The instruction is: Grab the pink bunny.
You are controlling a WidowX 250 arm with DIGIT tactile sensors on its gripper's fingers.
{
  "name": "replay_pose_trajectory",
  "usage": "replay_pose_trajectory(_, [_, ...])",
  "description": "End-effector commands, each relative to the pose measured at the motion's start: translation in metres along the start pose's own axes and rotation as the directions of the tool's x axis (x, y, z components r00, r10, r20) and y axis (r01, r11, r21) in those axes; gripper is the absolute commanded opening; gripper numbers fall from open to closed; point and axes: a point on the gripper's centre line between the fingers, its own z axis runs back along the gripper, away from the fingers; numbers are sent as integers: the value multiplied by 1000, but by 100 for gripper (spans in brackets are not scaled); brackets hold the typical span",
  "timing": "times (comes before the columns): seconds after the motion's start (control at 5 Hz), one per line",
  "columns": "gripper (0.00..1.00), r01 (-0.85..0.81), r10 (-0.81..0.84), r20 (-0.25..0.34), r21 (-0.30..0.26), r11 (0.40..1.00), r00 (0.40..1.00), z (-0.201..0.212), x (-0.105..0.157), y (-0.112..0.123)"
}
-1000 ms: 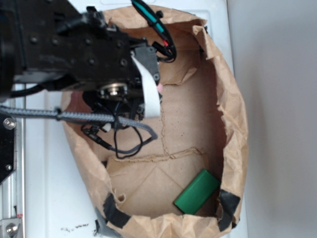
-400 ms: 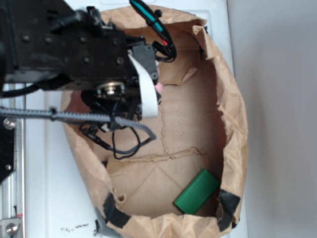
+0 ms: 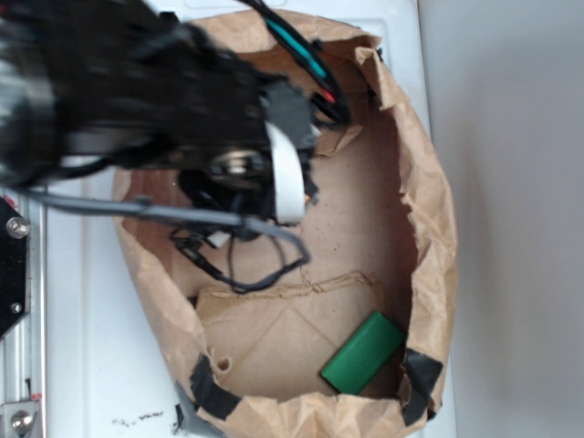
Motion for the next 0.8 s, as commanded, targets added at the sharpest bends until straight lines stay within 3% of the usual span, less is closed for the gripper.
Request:
replay_pose_trajectory(0.0, [100,52,-53,41,10,999,998,-5,3,41])
replay_pose_trajectory(0.4, [100,57,-57,7,43,997,998,-16,-5,48])
replay_pose_trajectory(0.6, [100,87,-87,1,32,996,996,-14,-12,45])
